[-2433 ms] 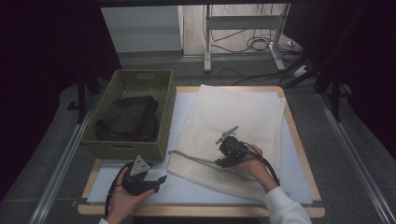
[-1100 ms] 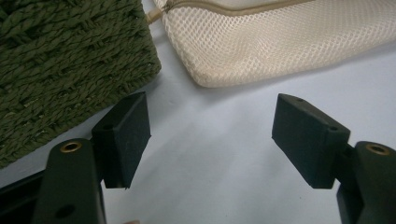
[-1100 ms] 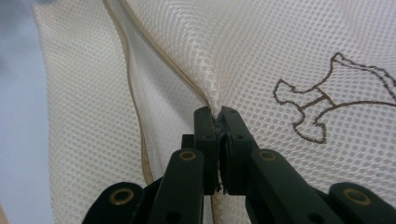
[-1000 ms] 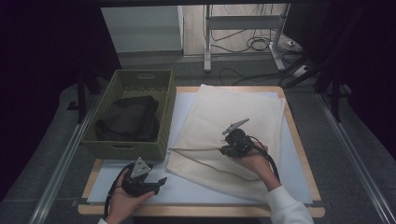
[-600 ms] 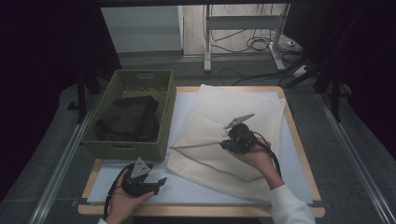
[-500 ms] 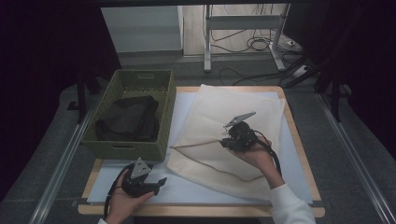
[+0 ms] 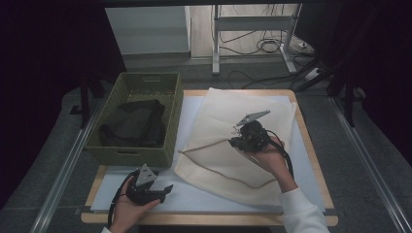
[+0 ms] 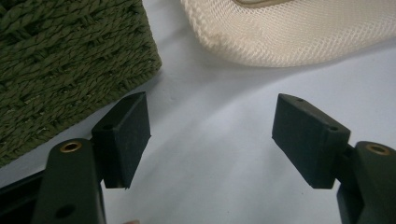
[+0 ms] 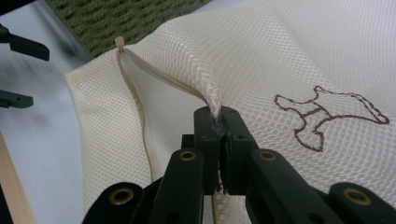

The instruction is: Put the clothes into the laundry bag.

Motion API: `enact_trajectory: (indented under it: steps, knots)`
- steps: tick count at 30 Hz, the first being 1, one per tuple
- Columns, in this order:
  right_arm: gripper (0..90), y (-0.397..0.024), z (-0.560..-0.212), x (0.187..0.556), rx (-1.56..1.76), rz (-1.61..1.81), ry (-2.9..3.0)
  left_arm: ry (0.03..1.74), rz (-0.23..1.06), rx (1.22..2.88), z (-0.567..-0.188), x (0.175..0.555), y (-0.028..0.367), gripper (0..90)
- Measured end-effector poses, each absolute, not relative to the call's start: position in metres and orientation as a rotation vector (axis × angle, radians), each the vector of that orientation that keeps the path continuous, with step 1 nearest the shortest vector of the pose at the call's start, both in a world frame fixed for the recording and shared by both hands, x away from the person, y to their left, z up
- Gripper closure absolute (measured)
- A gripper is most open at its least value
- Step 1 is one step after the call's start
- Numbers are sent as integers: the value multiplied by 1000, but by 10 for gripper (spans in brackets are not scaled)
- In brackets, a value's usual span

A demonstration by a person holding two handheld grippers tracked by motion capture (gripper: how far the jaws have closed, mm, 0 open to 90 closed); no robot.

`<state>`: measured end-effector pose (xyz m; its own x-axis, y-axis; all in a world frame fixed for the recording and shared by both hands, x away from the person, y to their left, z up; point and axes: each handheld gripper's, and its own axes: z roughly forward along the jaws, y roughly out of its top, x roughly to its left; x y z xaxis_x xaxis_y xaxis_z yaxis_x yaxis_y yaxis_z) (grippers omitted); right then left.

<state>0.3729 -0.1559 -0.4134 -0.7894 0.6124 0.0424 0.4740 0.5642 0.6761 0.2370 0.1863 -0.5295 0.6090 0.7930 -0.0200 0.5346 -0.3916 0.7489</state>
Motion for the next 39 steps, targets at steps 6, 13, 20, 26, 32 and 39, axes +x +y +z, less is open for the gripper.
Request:
enact_trajectory:
  steps: [6,13,20,26,32,39]
  knots:
    - [866,-159,-405,375,912,1067,2575,1039,446,2095,-530,237,187,272]
    - [866,-162,-395,378,905,1109,2550,1031,444,2100,-530,236,187,272]
    - [866,-167,-387,379,896,1153,2535,1037,439,2095,-530,238,189,272]
    - [866,-174,-379,381,899,1201,2505,1035,414,2092,-532,242,189,271]
    - [866,-178,-370,383,901,1239,2466,1034,411,2086,-532,240,191,271]
    - [866,-177,-373,382,903,1229,2474,1019,427,2084,-527,239,190,270]
